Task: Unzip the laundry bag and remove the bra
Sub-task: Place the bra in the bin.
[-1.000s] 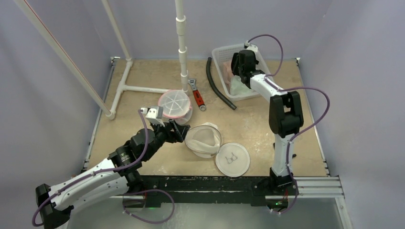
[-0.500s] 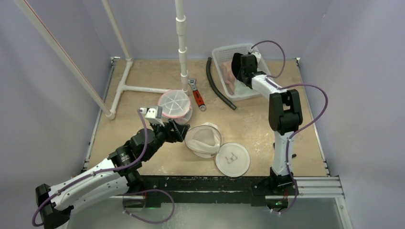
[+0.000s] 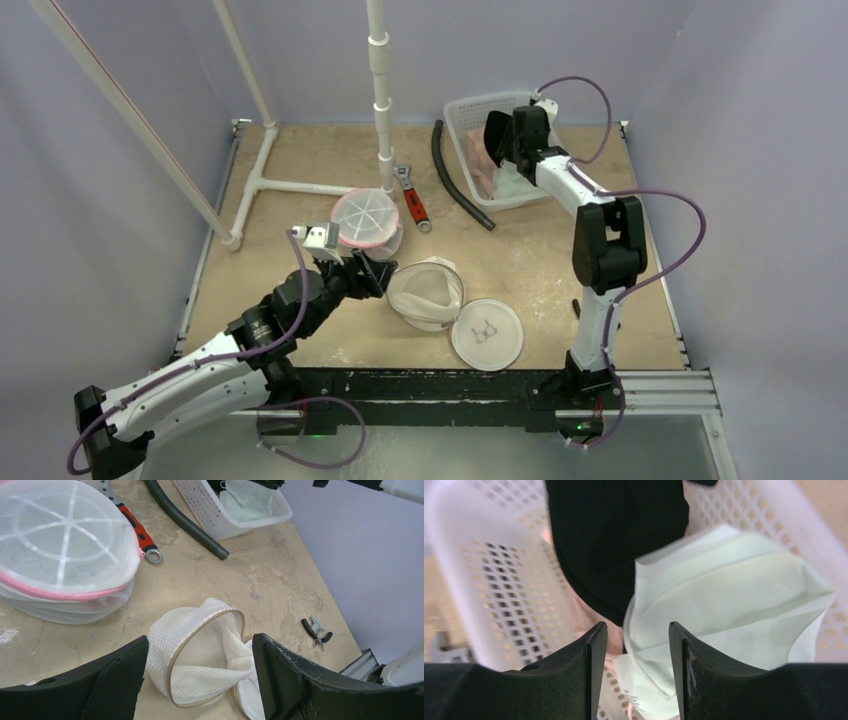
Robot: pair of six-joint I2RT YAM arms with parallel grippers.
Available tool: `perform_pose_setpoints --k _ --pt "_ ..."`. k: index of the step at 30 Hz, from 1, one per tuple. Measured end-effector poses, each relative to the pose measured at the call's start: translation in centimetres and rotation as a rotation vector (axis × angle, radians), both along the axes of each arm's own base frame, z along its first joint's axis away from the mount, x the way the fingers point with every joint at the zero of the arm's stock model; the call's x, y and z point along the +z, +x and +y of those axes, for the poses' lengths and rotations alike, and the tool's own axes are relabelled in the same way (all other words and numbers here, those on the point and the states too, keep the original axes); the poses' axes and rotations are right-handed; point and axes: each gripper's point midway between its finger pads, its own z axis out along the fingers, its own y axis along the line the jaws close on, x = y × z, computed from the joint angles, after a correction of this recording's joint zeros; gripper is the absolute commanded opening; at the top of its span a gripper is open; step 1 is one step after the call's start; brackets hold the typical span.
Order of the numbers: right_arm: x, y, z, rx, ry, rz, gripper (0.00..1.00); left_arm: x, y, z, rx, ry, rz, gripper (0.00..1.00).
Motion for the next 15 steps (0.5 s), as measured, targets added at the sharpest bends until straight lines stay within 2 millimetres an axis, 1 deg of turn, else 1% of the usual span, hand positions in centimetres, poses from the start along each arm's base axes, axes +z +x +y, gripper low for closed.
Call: perform_pose_setpoints --k 1,4,6,8,9,10,12,14,15 --pt "1.4 0.3 0.1 0.002 0.008 -0.035 0.53 0.0 0.0 0.0 0.0 0.0 0.0 0.74" --pt "4.4 1.5 0.5 0.01 0.029 -0.112 0.56 0.0 0.0 0.0 0.0 0.0 0.0 0.74" --pt "6.0 2.7 1.2 0.03 0.051 -0.158 0.57 0.0 0.0 0.0 0.0 0.002 0.001 0.74" --pt "6.6 3.9 1.8 0.049 0.069 -0.189 0.58 -0.1 0.0 0.0 0.0 0.004 0.002 0.74" --pt "6.7 4.6 2.1 0.055 0.076 -0.204 0.58 -0.2 0.0 0.0 0.0 0.007 0.004 0.74" --pt "6.3 5.3 2.4 0.066 0.081 -0.209 0.59 -0.4 0.1 0.0 0.001 0.012 0.008 0.74" --pt "5.2 6.4 2.8 0.078 0.08 -0.203 0.61 -0.8 0.1 0.0 0.001 0.027 0.018 0.74" --pt "3.4 7.5 3.0 0.085 0.063 -0.19 0.64 -1.2 0.0 0.0 0.001 0.045 0.03 0.74" --pt "2.1 8.0 3.1 0.09 0.048 -0.175 0.66 -1.4 0.0 0.0 0.001 0.054 0.036 0.74"
